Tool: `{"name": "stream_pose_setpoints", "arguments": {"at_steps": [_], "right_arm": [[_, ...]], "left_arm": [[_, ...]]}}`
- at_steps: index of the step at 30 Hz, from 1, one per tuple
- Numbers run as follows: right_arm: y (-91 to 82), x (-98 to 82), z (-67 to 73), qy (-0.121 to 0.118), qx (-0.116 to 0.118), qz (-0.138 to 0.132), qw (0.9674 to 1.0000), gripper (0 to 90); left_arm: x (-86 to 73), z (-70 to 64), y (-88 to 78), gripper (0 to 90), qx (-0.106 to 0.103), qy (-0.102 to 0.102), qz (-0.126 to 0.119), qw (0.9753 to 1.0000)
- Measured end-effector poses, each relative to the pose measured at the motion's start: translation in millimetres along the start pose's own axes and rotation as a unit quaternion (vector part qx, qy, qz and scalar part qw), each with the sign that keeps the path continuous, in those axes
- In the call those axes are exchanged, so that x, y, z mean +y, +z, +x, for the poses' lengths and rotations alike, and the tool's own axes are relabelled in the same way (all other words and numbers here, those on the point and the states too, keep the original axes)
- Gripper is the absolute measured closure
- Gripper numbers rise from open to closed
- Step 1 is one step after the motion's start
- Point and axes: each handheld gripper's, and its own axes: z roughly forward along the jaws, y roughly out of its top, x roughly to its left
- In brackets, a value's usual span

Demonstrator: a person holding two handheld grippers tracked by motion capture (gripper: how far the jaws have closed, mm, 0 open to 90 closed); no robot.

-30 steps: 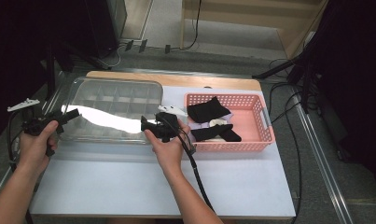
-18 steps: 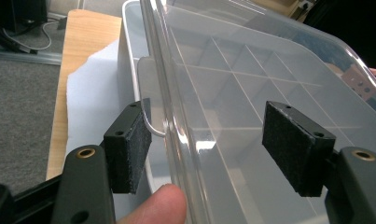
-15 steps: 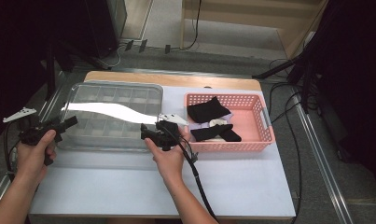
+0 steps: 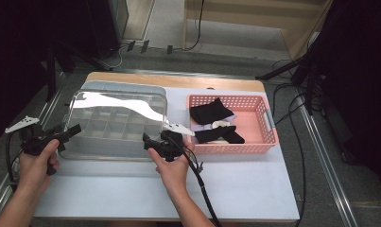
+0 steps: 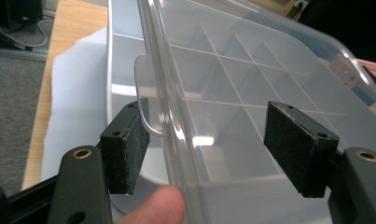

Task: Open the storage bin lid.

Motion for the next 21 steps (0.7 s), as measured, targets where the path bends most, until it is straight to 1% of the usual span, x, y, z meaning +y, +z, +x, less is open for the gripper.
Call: {"name": "stream_pose_setpoints", "arguments": {"at_steps": [2, 3, 5, 6, 8, 11, 12, 13, 14, 15, 16, 18, 19, 21], "right_arm": [[-1.6, -1.4, 0.2, 0.000, 0.001, 0.001, 1.0000, 28.8], [-3.2, -3.3, 0.3, -0.003, 0.004, 0.000, 1.0000, 28.8], [-5.7, -6.6, 1.3, -0.003, 0.007, 0.003, 1.0000, 28.7], [-7.9, -11.1, 2.2, -0.005, 0.012, 0.004, 0.9999, 28.5], [-8.9, -13.4, 2.8, -0.006, 0.015, 0.002, 0.9999, 28.4], [-12.8, -20.7, 6.7, -0.011, 0.017, 0.001, 0.9998, 28.3], [-15.2, -25.1, 9.9, -0.021, 0.018, -0.001, 0.9996, 28.3], [-16.5, -26.9, 11.9, -0.026, 0.015, -0.002, 0.9996, 28.3], [-16.5, -26.9, 11.9, -0.026, 0.015, -0.002, 0.9996, 28.3], [-18.2, -29.9, 15.7, -0.033, 0.012, -0.006, 0.9994, 28.3], [-18.2, -29.9, 15.7, -0.033, 0.012, -0.006, 0.9994, 28.3], [-18.8, -32.5, 17.8, -0.042, 0.007, -0.006, 0.9991, 28.3], [-19.5, -34.0, 18.2, -0.040, 0.007, -0.006, 0.9991, 28.5], [-20.8, -36.4, 17.8, -0.042, 0.009, -0.008, 0.9991, 29.3]], "left_arm": [[-2.5, -2.5, -4.2, 33.0, 0.001, 0.008, -0.001, 1.0000], [-3.4, -3.2, -6.2, 33.0, 0.001, 0.008, -0.002, 1.0000], [-6.2, -3.5, -11.3, 33.0, -0.003, 0.005, -0.006, 1.0000], [-8.2, -4.3, -13.5, 33.0, -0.003, 0.001, -0.011, 0.9999], [-12.4, -4.9, -19.1, 33.0, -0.004, 0.000, -0.015, 0.9999], [-22.3, -4.9, -24.9, 32.6, 0.006, 0.000, -0.004, 1.0000], [-26.5, -3.6, -25.9, 32.4, 0.008, -0.001, -0.001, 1.0000], [-30.6, -2.0, -26.4, 32.5, 0.009, -0.004, 0.002, 1.0000], [-34.4, -0.1, -26.7, 32.5, 0.008, -0.006, 0.006, 0.9999], [-40.0, 1.2, -28.0, 32.6, 0.005, -0.015, 0.001, 0.9999], [-40.0, 1.2, -28.0, 32.6, 0.005, -0.015, 0.001, 0.9999], [-42.2, 1.3, -28.9, 32.7, 0.006, -0.012, 0.001, 0.9999], [-42.8, 1.9, -29.9, 32.6, 0.006, -0.007, 0.004, 1.0000], [-44.1, 2.5, -29.5, 31.9, 0.003, -0.007, 0.005, 1.0000]]}}
